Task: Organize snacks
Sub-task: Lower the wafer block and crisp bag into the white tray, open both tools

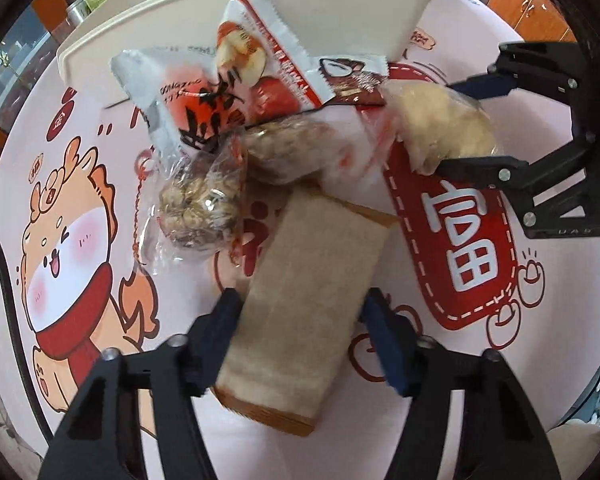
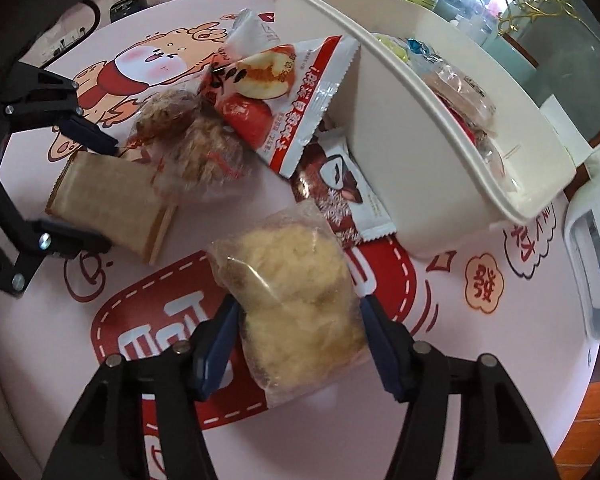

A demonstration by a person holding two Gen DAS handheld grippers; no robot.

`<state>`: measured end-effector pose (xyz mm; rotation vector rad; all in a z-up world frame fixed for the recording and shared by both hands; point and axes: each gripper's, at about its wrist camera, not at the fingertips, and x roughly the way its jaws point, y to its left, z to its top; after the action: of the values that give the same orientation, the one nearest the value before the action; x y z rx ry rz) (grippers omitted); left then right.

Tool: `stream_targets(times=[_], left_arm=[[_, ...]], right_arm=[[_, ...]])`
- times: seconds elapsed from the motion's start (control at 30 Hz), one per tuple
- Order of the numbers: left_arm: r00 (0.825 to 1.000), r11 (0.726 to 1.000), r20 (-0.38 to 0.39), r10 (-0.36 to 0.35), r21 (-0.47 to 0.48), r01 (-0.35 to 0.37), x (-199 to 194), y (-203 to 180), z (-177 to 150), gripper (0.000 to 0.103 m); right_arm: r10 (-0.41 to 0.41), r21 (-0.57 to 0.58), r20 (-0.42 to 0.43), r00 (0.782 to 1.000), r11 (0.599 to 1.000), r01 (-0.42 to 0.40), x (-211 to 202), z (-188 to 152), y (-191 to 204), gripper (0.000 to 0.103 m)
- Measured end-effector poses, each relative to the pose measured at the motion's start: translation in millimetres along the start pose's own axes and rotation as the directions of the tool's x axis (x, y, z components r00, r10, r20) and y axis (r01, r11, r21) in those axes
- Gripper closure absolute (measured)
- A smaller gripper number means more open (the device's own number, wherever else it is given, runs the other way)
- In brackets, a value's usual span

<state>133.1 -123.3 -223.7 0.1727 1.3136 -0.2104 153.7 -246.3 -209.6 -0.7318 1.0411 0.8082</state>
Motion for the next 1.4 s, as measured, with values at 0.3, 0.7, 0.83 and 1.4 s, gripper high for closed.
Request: stream_targets(times=[0.3,0.7,0.83,1.4], left_arm=[[0.999,1.000,0.027,0.018,0.003,-0.018,-16.8,-13.8,-30.9,0.045],[0.979,0.999,0.204,0.017,-0.043,-0.008,-121.4,26.6,-35.8,0.045],[0.956,0.999,0.292,0.024,-0.035,-0.014,-159.8,56.1,-8.1,0.045],[0.845,0.992,0.533,-0.038,0.123,-0.033,-278.1,157.4,112.2,0.045]], right_arm=[[0.000,0.172,0.019,1.000,0.985,-0.003,-18.0,-29.7,12.0,0.045],[0.025,0.411,0.138,0.990,0.908,-0.080,-75.5,-33.3,36.9,0.046],[-0.028,0.455,0.197,0.980,0.888,-0.066,-105.9,-10.0,33.0,0.046],[-0.408,0.774,0.246,0.879,0.628,0.075,-220.6,116.4,-2.4,0.046]])
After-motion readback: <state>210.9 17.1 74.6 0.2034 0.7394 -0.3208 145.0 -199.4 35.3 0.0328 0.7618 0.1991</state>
